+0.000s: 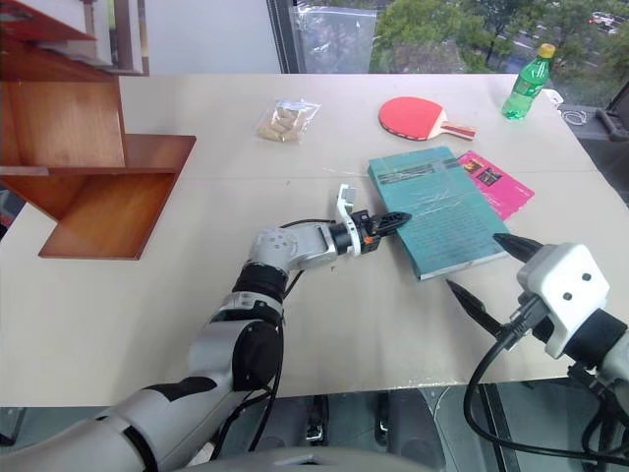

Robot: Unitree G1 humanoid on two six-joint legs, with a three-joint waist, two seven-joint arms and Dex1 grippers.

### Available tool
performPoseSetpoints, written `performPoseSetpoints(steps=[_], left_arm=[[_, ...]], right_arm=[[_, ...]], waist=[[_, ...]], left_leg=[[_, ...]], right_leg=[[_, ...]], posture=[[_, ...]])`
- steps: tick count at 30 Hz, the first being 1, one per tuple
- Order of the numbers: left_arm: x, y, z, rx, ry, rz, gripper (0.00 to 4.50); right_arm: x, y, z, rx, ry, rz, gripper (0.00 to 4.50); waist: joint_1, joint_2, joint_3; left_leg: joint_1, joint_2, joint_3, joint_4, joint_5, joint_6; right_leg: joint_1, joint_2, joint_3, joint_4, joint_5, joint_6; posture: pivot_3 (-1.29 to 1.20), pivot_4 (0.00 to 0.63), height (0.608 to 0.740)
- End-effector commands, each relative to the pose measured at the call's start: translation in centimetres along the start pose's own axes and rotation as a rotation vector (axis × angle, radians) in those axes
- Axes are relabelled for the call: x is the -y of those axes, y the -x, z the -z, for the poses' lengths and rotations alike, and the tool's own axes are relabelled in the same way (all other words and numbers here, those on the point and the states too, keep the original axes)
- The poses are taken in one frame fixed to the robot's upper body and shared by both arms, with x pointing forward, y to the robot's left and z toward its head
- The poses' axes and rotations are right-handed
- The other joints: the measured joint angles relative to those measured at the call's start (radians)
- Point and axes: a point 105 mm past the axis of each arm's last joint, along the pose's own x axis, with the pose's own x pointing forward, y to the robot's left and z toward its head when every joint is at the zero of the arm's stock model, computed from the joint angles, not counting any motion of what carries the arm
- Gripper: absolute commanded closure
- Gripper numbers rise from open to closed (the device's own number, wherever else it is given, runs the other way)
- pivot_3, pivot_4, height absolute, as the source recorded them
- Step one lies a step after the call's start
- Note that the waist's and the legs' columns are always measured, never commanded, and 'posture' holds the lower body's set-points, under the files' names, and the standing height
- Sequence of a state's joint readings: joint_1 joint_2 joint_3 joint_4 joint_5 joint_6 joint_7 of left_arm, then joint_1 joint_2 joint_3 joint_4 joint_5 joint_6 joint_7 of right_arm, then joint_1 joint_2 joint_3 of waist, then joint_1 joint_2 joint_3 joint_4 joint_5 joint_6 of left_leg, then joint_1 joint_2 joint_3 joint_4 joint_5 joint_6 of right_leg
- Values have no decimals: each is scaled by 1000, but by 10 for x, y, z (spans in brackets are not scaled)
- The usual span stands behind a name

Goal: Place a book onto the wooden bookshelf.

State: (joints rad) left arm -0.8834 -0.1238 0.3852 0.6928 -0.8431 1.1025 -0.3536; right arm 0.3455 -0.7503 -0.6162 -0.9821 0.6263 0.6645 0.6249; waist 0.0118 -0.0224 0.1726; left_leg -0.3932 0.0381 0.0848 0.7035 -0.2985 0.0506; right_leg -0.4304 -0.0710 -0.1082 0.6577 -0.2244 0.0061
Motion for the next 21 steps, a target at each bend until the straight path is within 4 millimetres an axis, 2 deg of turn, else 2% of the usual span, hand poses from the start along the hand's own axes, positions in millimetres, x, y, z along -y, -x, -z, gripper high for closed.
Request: performPoseSetpoints(steps=[1,8,14,18,21], left_arm=[[15,16,-9,39,-12,53,4463],[28,41,-23,120,-58,59,4463],[33,77,-42,240,-166,3,4463],[45,107,-52,309,-434,-106,4463],[63,133,-56,348,-650,-154,4463]], right_arm=[[3,-3,-6,39,22,-14,0],[12,-11,-12,116,-3,-47,0],[16,-27,-19,188,-17,-124,0],[22,-38,-30,264,-38,-162,0],[25,-49,-37,310,-48,-197,0]], waist=[[2,0,0],[4,0,0],[2,0,0],[1,0,1],[4,0,0]], left_leg=[[0,0,0,0,0,0],[0,-1,-1,0,0,0],[1,-1,0,0,0,0],[2,-1,0,0,0,-1],[2,-1,0,0,0,-1]], right_leg=[[0,0,0,0,0,0],[0,0,0,0,0,0],[0,0,2,1,2,-3],[0,1,2,1,2,-4],[0,0,2,2,3,-4]], posture=[[0,150,740],[0,150,740],[0,150,740],[0,150,740],[0,150,740]])
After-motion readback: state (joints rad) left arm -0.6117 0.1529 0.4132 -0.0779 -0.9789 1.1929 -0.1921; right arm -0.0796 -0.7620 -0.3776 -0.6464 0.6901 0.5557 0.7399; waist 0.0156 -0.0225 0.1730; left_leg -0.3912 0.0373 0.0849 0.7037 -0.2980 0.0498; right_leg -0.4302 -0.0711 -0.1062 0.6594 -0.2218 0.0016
